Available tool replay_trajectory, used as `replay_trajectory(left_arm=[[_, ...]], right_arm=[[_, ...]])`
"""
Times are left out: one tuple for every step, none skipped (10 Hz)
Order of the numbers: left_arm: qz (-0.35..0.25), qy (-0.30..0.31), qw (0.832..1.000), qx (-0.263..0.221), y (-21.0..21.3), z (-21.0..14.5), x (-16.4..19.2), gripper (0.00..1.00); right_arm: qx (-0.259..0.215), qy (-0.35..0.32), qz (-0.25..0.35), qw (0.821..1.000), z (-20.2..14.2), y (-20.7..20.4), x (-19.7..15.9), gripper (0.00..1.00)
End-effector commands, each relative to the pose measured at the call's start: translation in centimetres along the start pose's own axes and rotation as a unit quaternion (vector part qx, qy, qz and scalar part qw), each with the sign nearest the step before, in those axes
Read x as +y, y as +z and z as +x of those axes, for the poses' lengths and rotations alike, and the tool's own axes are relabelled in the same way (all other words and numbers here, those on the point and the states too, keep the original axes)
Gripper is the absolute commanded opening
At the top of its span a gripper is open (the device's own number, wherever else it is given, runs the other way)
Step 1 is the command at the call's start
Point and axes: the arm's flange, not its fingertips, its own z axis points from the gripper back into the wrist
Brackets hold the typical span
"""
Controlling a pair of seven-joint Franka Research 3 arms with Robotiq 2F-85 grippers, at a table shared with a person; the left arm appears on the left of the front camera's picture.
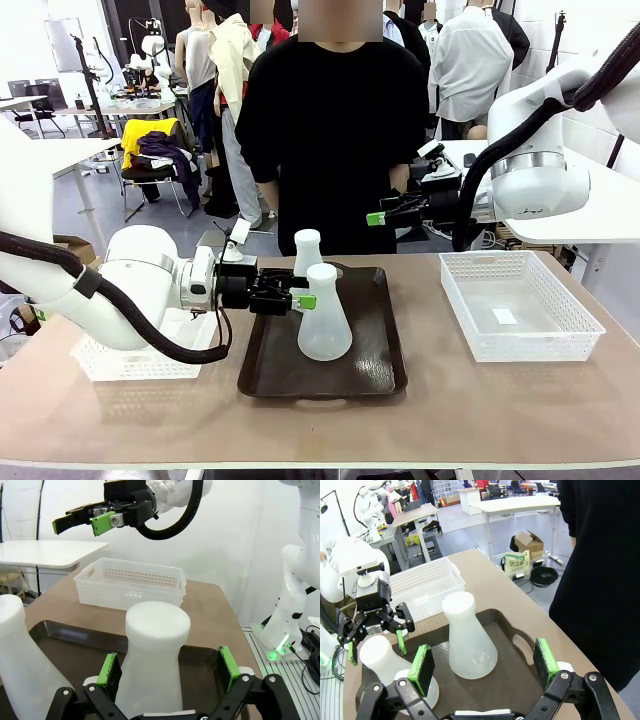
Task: Prepare the laboratory tools.
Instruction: Place the picked Big flask upright in the Handle tray as directed by the person.
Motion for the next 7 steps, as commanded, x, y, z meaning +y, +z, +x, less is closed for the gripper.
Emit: replay_trajectory(left_arm=[[0.011, -0.007, 1.0, -0.004, 0.05, 0.03, 0.13, 1.0], [0.011, -0.007, 1.0, -0.004, 0.05, 0.03, 0.13, 1.0], [0.011, -0.007, 1.0, -0.004, 0.05, 0.03, 0.13, 1.0], [0.011, -0.007, 1.0, -0.004, 0.05, 0.03, 0.13, 1.0], [0.011, -0.007, 1.0, -0.004, 0.05, 0.03, 0.13, 1.0], [0.011, -0.007, 1.0, -0.004, 0.05, 0.03, 0.13, 1.0], [0.011, -0.007, 1.0, -0.004, 0.05, 0.03, 0.13, 1.0]], right_arm=[[0.005, -0.003, 0.003, 1.0, 0.05, -0.01, -0.07, 1.0], [0.005, -0.003, 0.003, 1.0, 0.05, -0.01, -0.07, 1.0], [0.005, -0.003, 0.003, 1.0, 0.05, -0.01, -0.07, 1.0], [0.005, -0.003, 0.003, 1.0, 0.05, -0.01, -0.07, 1.0], [0.005, -0.003, 0.003, 1.0, 0.05, -0.01, -0.07, 1.0], [0.005, -0.003, 0.003, 1.0, 0.05, -0.01, -0.07, 1.0], [0.005, -0.003, 0.003, 1.0, 0.05, -0.01, -0.07, 1.0]])
